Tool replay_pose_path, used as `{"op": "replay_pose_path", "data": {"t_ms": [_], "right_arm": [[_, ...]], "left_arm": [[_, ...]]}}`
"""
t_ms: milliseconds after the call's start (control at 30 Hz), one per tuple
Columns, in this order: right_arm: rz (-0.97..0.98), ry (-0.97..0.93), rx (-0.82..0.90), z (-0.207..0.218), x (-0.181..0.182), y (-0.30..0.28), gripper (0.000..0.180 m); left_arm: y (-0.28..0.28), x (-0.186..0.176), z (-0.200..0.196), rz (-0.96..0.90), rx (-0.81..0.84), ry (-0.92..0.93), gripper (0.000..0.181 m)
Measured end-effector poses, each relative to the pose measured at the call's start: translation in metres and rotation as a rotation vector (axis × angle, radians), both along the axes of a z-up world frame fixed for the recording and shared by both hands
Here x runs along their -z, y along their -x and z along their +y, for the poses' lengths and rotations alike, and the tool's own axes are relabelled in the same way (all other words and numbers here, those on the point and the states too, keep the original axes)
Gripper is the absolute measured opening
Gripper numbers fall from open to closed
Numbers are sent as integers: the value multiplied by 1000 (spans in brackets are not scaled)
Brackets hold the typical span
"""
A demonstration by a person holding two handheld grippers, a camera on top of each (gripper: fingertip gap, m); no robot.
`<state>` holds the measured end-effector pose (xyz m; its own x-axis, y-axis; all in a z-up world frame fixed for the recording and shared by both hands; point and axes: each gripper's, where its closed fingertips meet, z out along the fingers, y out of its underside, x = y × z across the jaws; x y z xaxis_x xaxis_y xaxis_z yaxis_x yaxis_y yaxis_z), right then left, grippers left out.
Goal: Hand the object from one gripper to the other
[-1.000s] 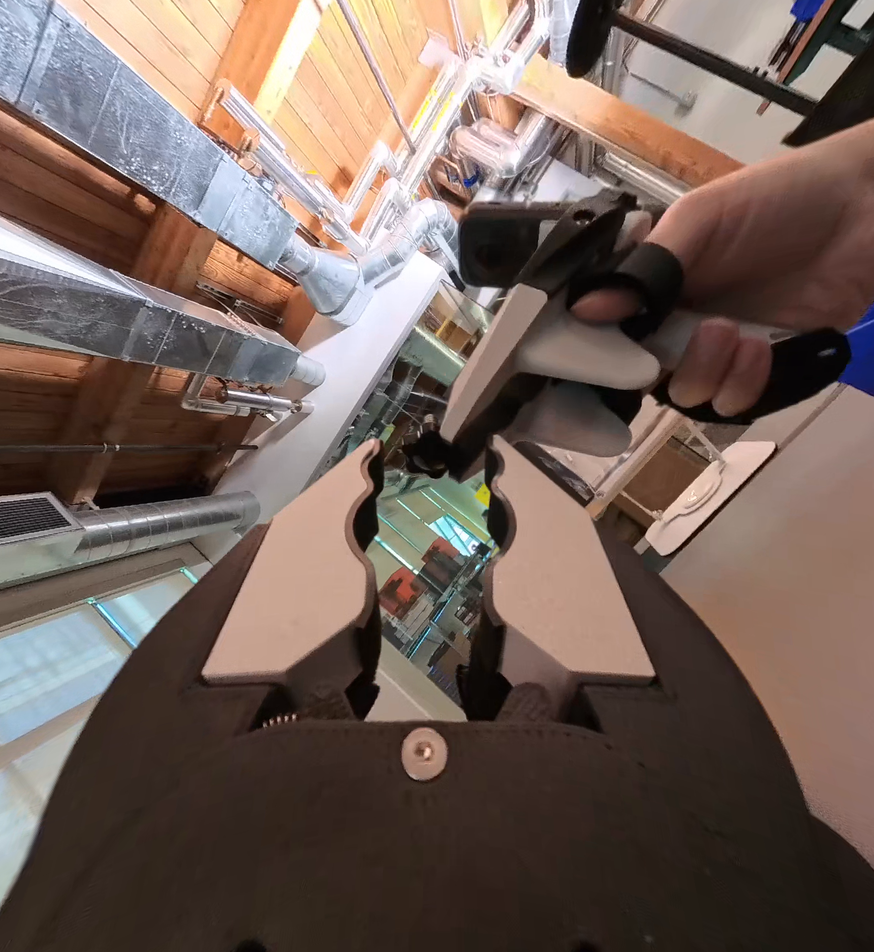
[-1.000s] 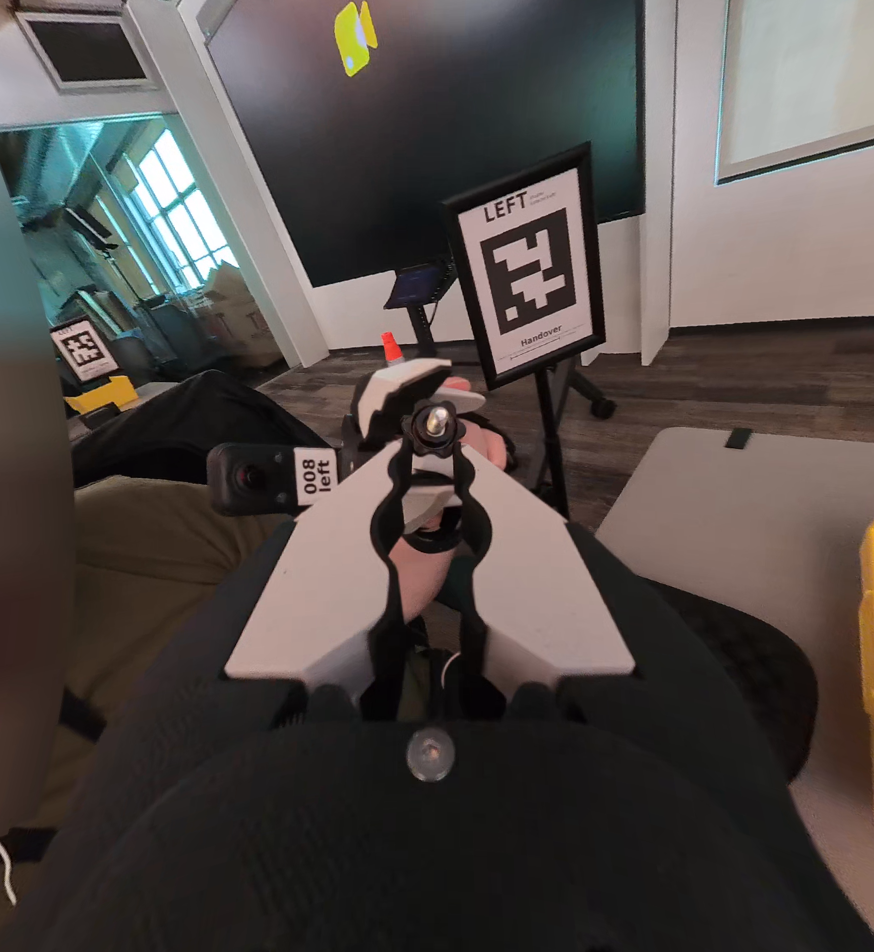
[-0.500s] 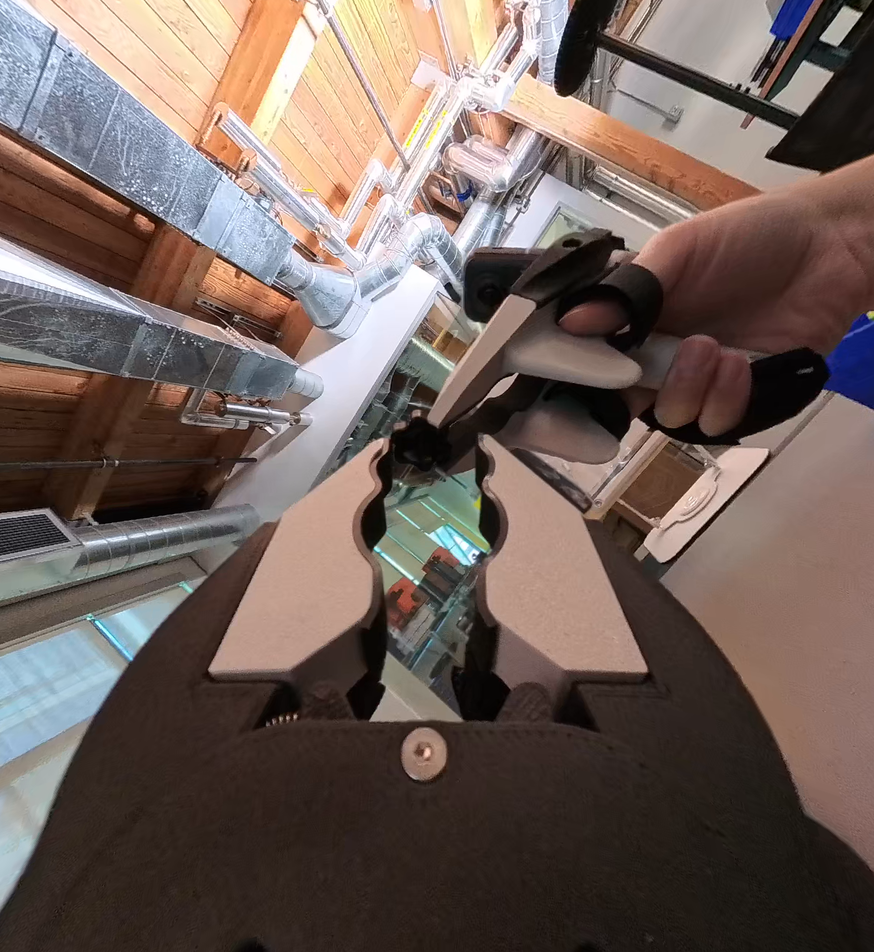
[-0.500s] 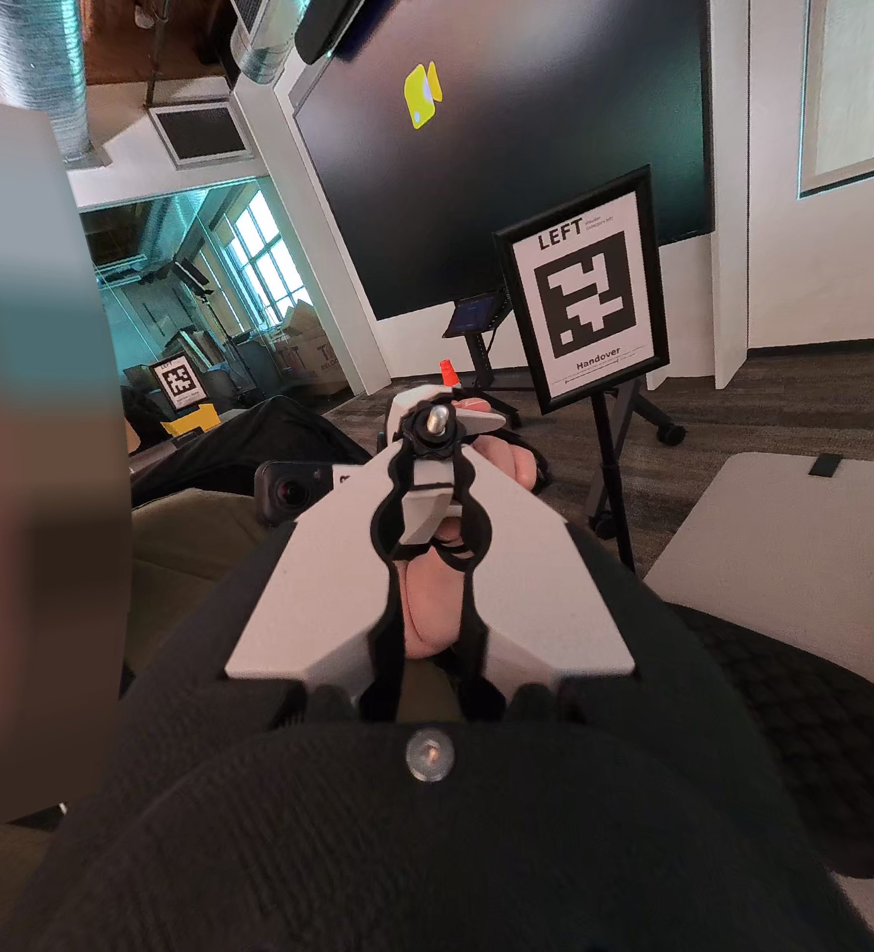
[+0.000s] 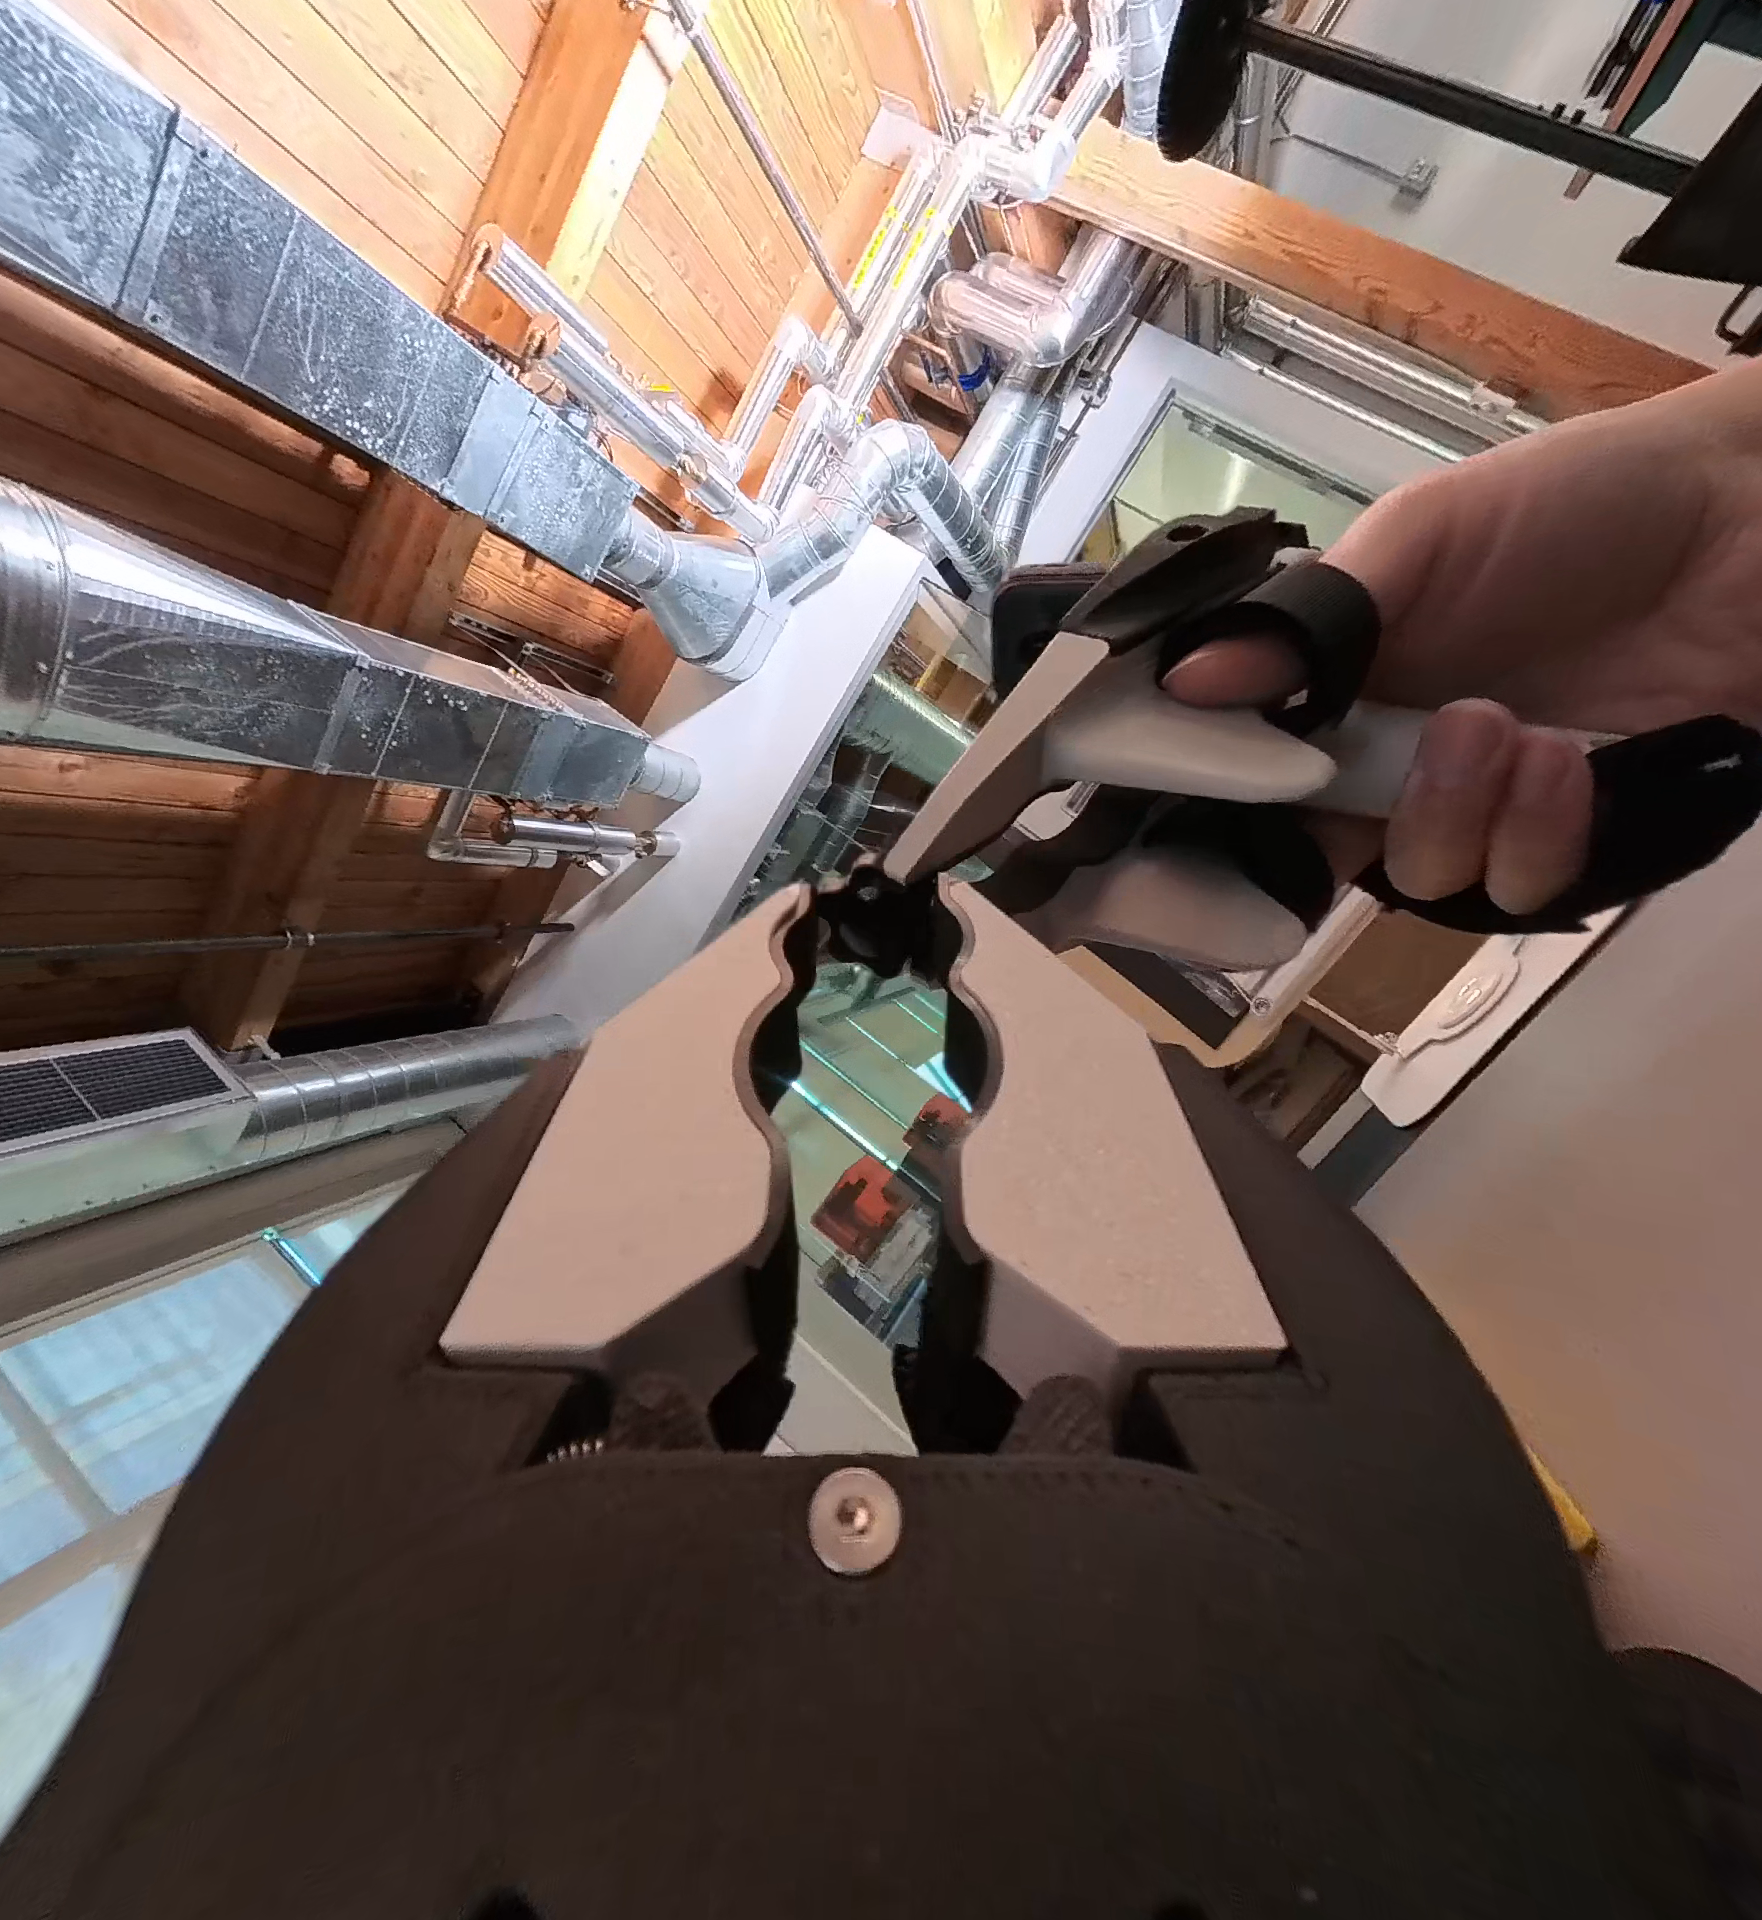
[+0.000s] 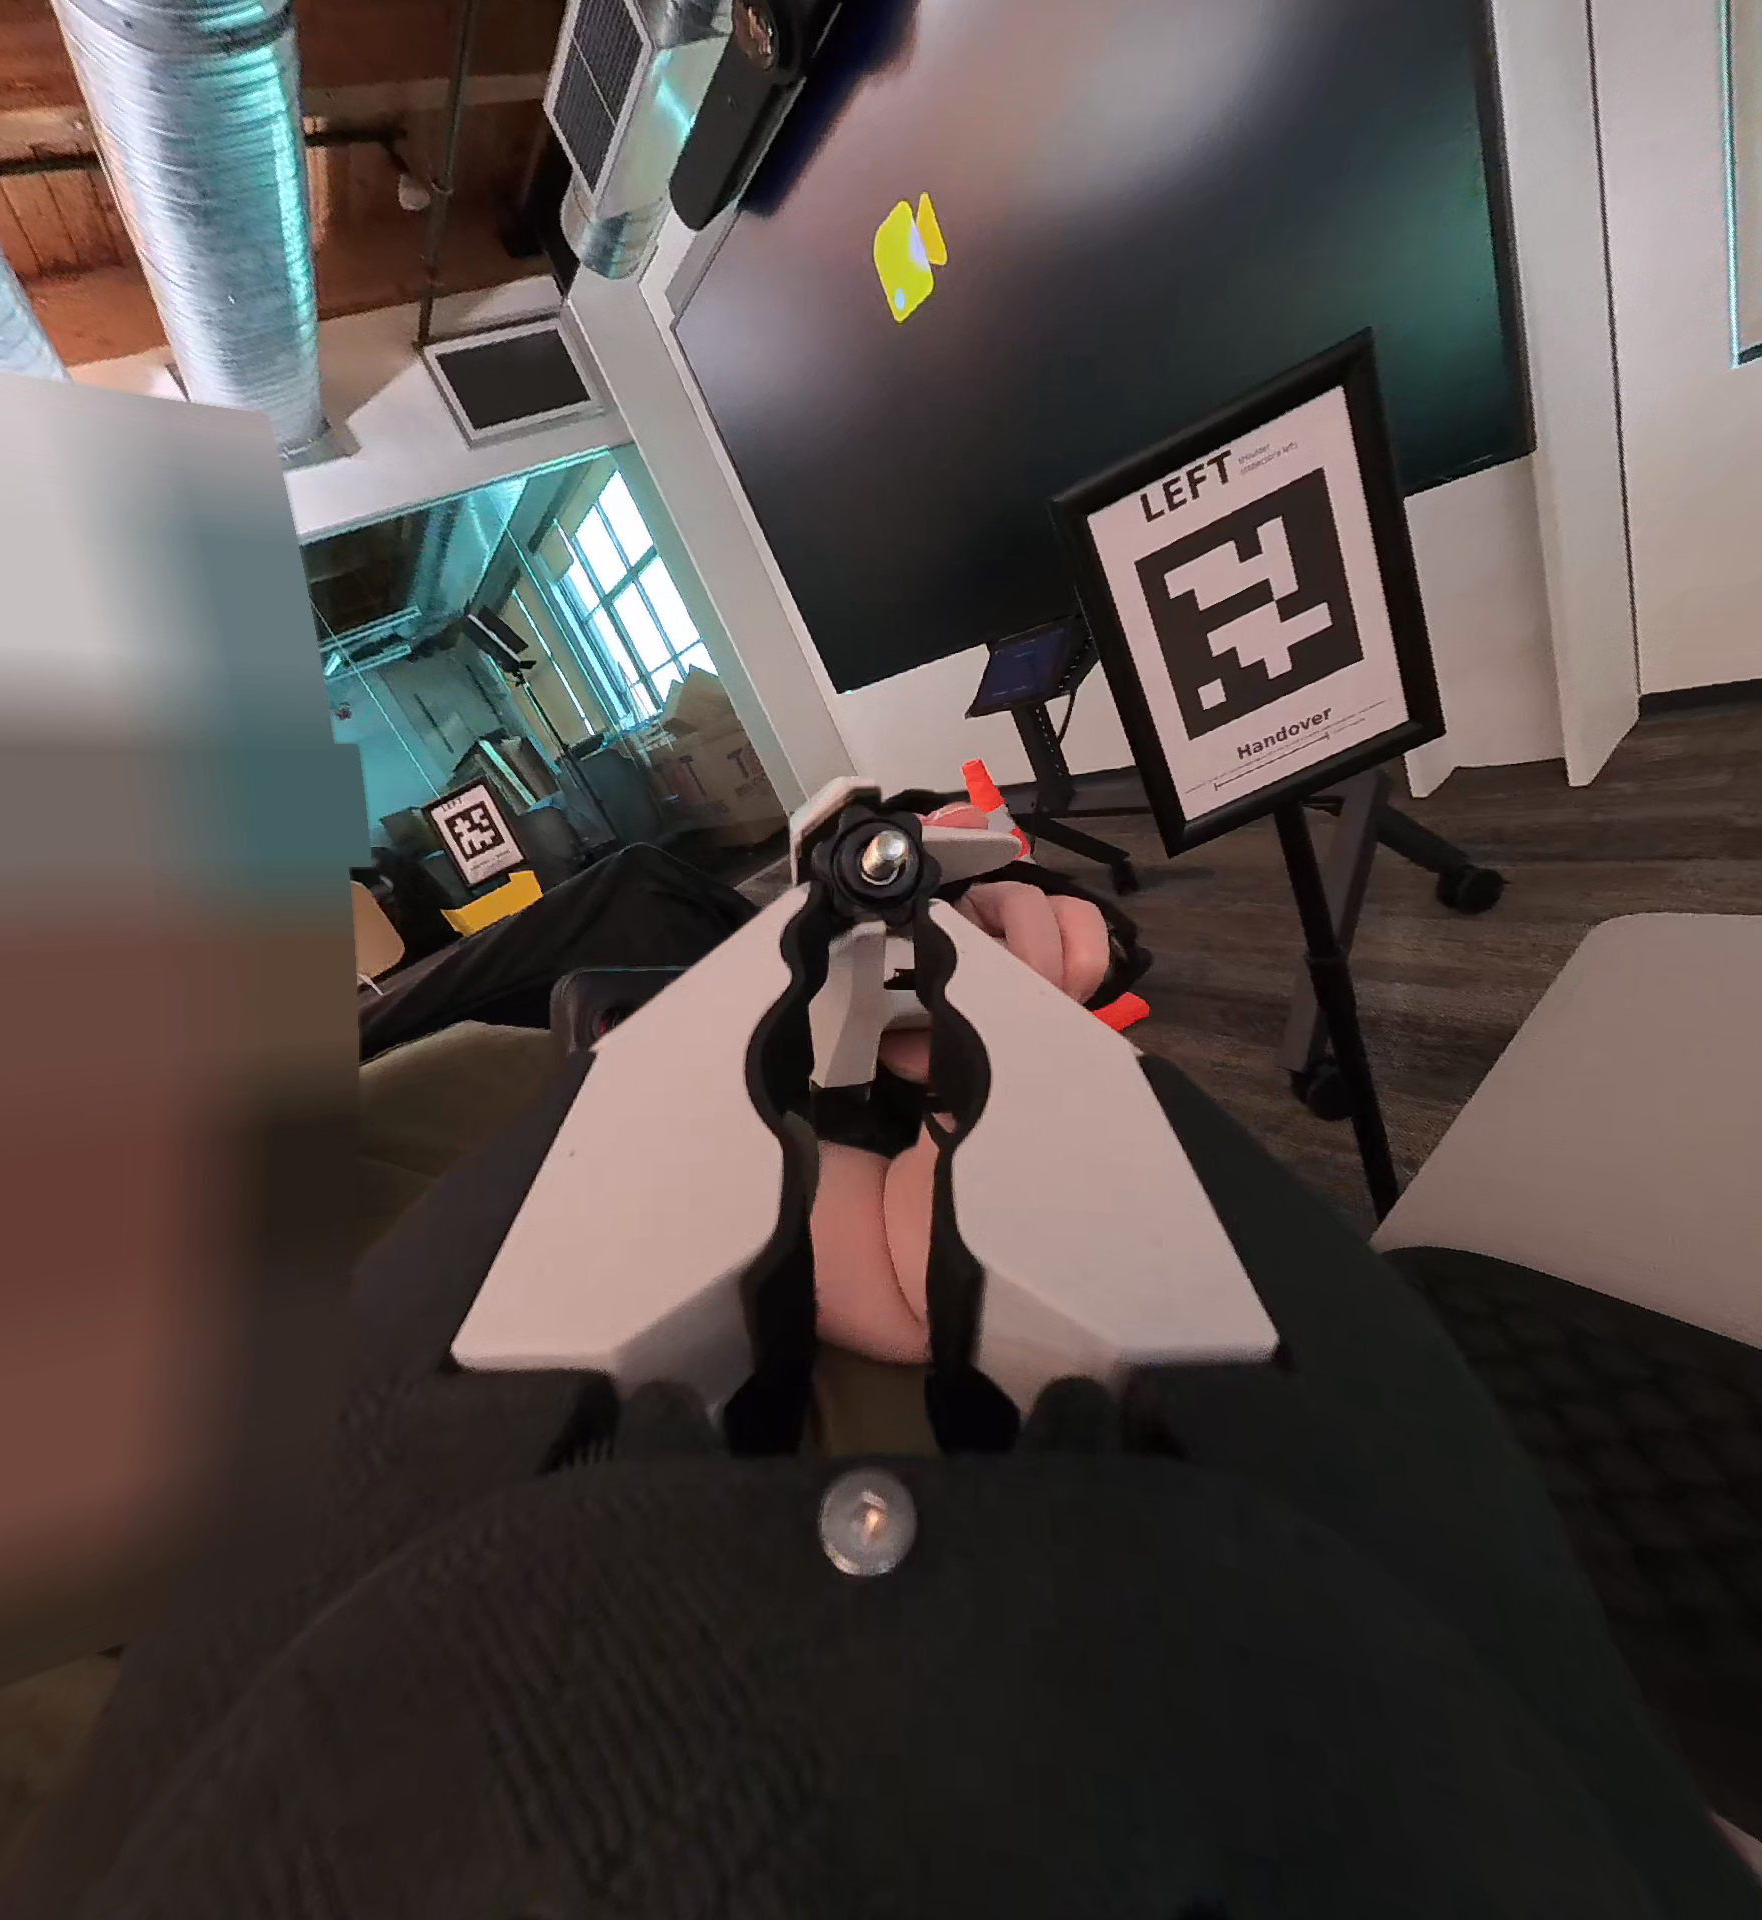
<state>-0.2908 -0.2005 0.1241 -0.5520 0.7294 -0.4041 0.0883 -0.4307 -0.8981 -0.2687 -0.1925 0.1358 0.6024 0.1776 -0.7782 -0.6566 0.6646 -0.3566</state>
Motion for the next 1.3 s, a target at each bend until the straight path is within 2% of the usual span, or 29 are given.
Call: {"op": "replay_pose_path", "data": {"t_ms": [100, 200, 267, 367, 567, 667, 833, 1067, 1200, 1300], "right_arm": [[13, -5, 16, 2, 0, 2, 15], [29, -38, 43, 4, -3, 1, 34], [59, -74, 66, 6, -7, -2, 37], [140, -179, 170, 16, -16, -8, 36], [328, -327, 385, 32, -41, -23, 14], [393, -419, 445, 23, -44, -19, 13], [368, -444, 420, 5, -37, -4, 13], [334, -380, 391, 7, -30, 4, 13], [328, -374, 352, 2, -27, 5, 4], [299, -355, 332, 2, -25, 5, 4]], "left_arm": [[2, 0, 1, -12, 5, 14, 19], [10, -4, 1, -52, 6, 15, 19], [15, -6, 2, -115, 64, 63, 19], [19, -6, 1, -258, 268, 217, 20], [35, -23, -20, -583, 810, 404, 19], [33, -19, -17, -650, 937, 457, 20], [25, -13, -9, -679, 930, 427, 20], [19, -14, -10, -676, 942, 425, 19], [19, -12, -10, -675, 937, 429, 19], [19, -12, -10, -675, 936, 432, 19]]}}
